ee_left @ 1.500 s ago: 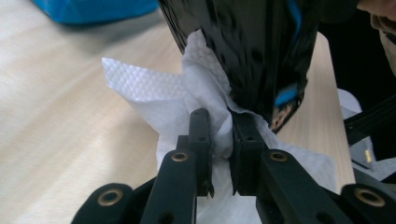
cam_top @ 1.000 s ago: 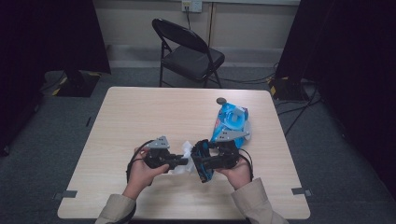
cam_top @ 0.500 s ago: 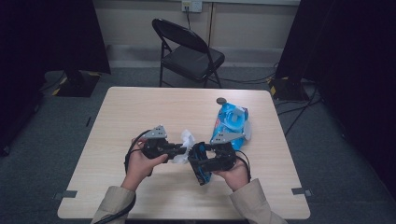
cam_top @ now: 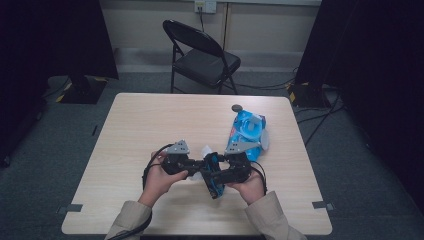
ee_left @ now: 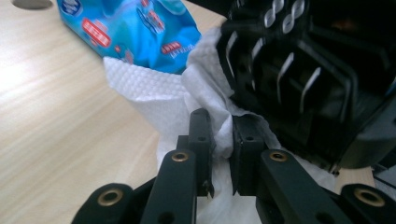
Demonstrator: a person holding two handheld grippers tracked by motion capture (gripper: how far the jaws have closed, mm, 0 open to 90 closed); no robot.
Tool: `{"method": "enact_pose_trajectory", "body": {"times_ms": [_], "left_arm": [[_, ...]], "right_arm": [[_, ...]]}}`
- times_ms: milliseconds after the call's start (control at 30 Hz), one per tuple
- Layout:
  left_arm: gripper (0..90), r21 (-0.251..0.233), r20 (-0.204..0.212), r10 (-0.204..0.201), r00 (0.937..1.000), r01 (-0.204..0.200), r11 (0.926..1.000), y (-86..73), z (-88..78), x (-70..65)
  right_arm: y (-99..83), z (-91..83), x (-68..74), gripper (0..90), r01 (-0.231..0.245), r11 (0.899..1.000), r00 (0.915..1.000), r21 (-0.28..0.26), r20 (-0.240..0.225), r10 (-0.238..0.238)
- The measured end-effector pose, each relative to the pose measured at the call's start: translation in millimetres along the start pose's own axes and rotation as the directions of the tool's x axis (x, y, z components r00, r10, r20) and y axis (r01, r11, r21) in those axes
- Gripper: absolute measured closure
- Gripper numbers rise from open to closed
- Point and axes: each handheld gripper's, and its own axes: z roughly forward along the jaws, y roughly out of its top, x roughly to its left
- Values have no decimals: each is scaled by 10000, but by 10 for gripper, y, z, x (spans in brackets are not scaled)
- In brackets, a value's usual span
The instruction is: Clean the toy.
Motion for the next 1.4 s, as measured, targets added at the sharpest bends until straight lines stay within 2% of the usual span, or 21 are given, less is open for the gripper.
{"method": "enact_pose_trajectory", "body": {"times_ms": [267,400,533,667,733,767,800,833,933,1000,1167,1400], "left_arm": [[810,628,474,-119,9988,90,9980,-198,221,-74],[809,900,504,-35,9987,-11,9959,-279,275,-89],[809,859,352,-112,9993,82,9963,-280,198,-63],[809,727,197,-103,9998,88,9973,-270,97,-38],[808,644,-52,-176,9998,179,9978,-291,-34,9],[809,644,-52,-176,9998,179,9978,-291,-34,9],[808,601,-277,-304,9992,320,9977,-319,-120,54],[808,572,-330,-361,9988,379,9976,-332,-159,76],[808,526,-554,-440,9975,469,9975,-360,-260,126],[809,475,-687,-444,9966,477,9977,-369,-315,142],[808,463,-872,-433,9952,475,9978,-385,-389,154],[807,452,-1011,-516,9935,564,9974,-420,-436,188]], "right_arm": [[13,-52,-34,257,-172,9995,9997,-270,179,177],[17,-130,-101,256,-361,9982,9989,-481,275,375],[-22,-185,-164,256,-358,9988,9970,-339,678,380],[-96,-217,-264,256,-594,9981,9947,-166,828,605],[-145,-236,-319,256,-791,9968,9930,-77,877,795],[-145,-236,-319,256,-791,9968,9930,-77,877,795],[-186,-243,-347,256,-783,9969,9909,103,1103,767],[-198,-245,-359,256,-813,9966,9904,142,1130,792],[-214,-277,-400,256,-1003,9950,9884,26,1153,993],[-214,-280,-406,256,-966,9953,9877,67,1242,950],[-212,-268,-431,256,-1098,9939,9857,124,1296,1073],[-228,-193,-464,255,-1050,9932,9796,511,1774,945]]}}
